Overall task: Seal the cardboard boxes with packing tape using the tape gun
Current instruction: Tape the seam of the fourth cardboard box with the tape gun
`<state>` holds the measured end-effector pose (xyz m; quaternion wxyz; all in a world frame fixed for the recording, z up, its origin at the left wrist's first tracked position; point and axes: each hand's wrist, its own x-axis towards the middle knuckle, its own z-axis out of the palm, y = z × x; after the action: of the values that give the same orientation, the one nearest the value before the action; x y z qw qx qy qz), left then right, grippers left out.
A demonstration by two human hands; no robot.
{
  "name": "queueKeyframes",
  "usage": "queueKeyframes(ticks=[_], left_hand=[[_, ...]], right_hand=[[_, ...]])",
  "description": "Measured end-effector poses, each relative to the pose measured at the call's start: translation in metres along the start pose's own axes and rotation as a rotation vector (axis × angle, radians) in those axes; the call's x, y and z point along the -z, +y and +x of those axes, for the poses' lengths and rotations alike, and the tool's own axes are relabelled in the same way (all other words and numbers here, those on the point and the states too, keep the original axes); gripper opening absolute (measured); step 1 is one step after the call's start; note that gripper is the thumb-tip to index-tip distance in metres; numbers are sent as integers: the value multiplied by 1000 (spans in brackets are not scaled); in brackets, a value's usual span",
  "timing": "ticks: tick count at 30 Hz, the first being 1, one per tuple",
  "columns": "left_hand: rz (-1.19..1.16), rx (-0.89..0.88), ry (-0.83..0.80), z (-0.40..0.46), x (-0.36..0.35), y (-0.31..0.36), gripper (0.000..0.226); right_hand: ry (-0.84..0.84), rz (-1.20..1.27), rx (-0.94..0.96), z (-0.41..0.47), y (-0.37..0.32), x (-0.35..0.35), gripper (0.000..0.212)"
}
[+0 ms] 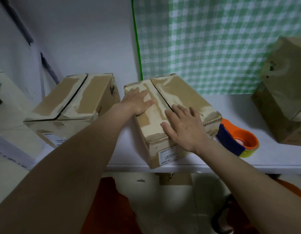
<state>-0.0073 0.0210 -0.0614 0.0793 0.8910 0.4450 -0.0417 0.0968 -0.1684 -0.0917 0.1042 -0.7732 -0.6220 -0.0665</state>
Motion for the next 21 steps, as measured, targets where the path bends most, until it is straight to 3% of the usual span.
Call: queueKeyframes(ticks=[10,17,21], left_hand=[[21,103,-51,48,24,10,103],[58,183,-54,31,22,9,98],[139,259,-90,10,24,1,100]], right_hand=[[-18,97,98,13,31,-1,58],[-29,83,218,19,61,5,55],[-49,50,146,19,77,16,70]])
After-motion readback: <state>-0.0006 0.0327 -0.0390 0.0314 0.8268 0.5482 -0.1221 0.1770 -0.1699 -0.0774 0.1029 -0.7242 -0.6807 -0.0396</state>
